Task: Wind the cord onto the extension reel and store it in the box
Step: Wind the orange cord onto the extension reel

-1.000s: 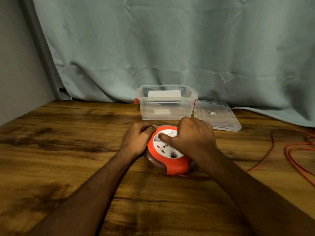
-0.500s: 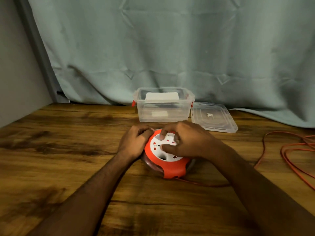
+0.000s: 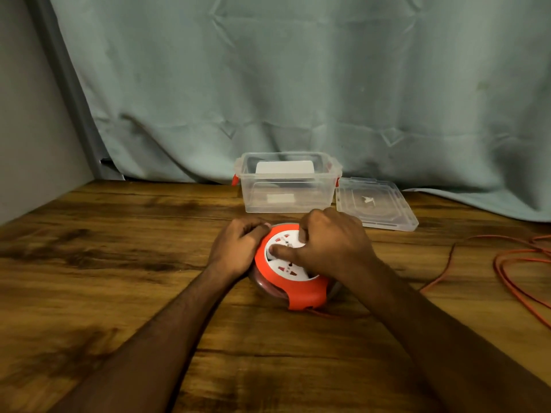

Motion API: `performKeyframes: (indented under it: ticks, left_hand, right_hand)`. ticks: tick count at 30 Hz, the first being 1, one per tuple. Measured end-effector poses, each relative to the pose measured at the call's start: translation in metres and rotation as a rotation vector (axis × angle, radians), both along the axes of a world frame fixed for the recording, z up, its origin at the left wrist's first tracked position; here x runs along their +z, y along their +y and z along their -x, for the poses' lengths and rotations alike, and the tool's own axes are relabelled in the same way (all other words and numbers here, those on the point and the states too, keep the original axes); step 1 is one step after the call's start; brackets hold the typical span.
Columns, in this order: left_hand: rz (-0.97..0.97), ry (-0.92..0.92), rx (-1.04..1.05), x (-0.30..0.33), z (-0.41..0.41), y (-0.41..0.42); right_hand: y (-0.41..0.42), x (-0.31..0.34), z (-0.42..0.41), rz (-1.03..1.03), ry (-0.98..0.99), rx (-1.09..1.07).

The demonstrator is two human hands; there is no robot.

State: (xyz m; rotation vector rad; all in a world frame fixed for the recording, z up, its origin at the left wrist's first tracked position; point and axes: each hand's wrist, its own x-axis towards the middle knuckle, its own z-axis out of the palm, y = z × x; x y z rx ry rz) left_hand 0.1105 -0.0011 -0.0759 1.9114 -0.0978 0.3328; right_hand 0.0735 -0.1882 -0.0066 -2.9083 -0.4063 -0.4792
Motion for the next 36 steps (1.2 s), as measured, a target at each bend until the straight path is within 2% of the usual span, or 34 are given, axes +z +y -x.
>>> performKeyframes:
  ticks: [5, 10, 14, 18, 20, 26, 30, 36]
  left_hand:
    - [-0.022, -0.032, -0.022, 0.000, 0.000, -0.002]
    - [-0.018, -0.028, -0.013, -0.001, -0.001, -0.002]
    - [-0.006, -0.048, 0.015, 0.000, 0.000, -0.002]
    - [-0.011, -0.056, 0.018, 0.003, 0.001, -0.002]
    - [-0.006, -0.067, 0.015, 0.001, 0.000, -0.002]
    - [-0.004, -0.099, 0.001, 0.000, -0.001, -0.003]
    - [-0.011, -0.099, 0.004, 0.000, -0.001, -0.003]
    - [-0.012, -0.092, 0.007, 0.000, -0.001, -0.002]
  right_hand:
    - [-0.004, 0.003, 0.005, -0.041, -0.036, -0.090]
    - [-0.002, 0.002, 0.005, 0.000, 0.006, -0.059]
    - [-0.012, 0.009, 0.000, 0.028, 0.019, 0.112]
    - [-0.021, 0.015, 0.001, 0.038, 0.189, 0.344]
    - [-0.021, 0.010, -0.001, 0.086, 0.179, 0.379]
    - [-0.020, 0.006, -0.001, 0.052, 0.062, 0.322]
    - [-0.008, -0.002, 0.000, 0.025, -0.032, 0.168]
    - [0.002, -0.002, -0.001, 0.002, -0.070, -0.037]
